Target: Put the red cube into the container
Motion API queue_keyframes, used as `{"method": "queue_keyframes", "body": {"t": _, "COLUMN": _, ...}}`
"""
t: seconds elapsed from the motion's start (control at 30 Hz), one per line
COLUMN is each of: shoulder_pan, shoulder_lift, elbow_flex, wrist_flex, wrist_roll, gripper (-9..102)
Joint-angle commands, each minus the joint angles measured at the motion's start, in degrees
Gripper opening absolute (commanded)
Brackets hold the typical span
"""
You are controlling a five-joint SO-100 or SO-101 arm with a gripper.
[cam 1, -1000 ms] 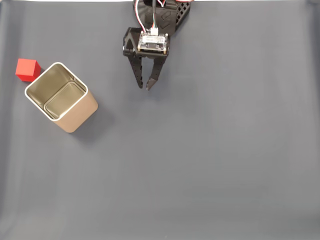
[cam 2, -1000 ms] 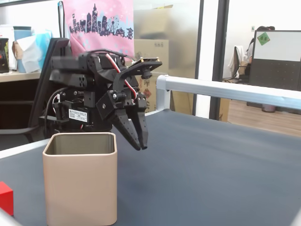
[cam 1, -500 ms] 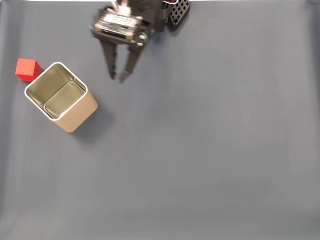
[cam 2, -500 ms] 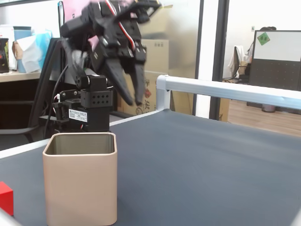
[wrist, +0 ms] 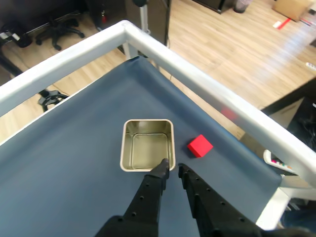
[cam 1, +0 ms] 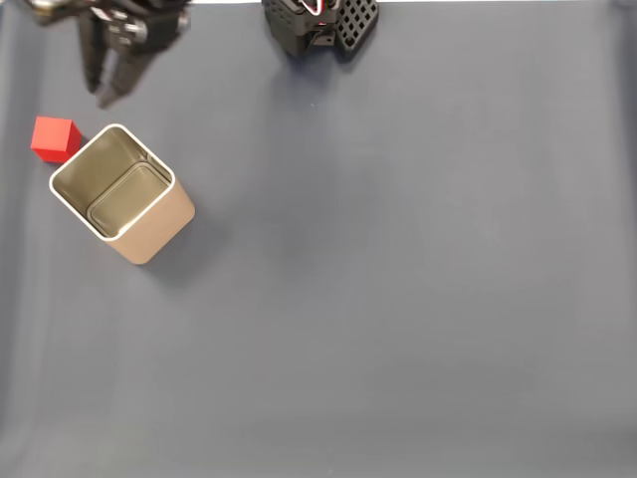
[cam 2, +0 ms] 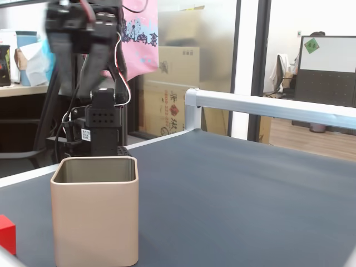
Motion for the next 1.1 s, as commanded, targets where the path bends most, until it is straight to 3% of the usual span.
{"method": "queue_keyframes", "body": {"t": 0.0, "shoulder_pan": 4.83, "shoulder_lift": -3.34, "elbow_flex": -5.45, "wrist_flex": 0.26, "wrist_roll": 3.16, "gripper": 1}}
{"method": "queue_keyframes", "body": {"t": 0.23, "shoulder_pan": 12.92, "shoulder_lift": -13.80, "elbow_flex": -11.43, "wrist_flex": 0.26, "wrist_roll": 9.14, "gripper": 4}}
{"method": "queue_keyframes", "body": {"t": 0.6, "shoulder_pan": 18.19, "shoulder_lift": -23.38, "elbow_flex": -16.52, "wrist_flex": 0.26, "wrist_roll": 23.03, "gripper": 29}}
{"method": "queue_keyframes", "body": {"t": 1.07, "shoulder_pan": 17.75, "shoulder_lift": -38.32, "elbow_flex": -21.36, "wrist_flex": 0.18, "wrist_roll": 28.04, "gripper": 33}}
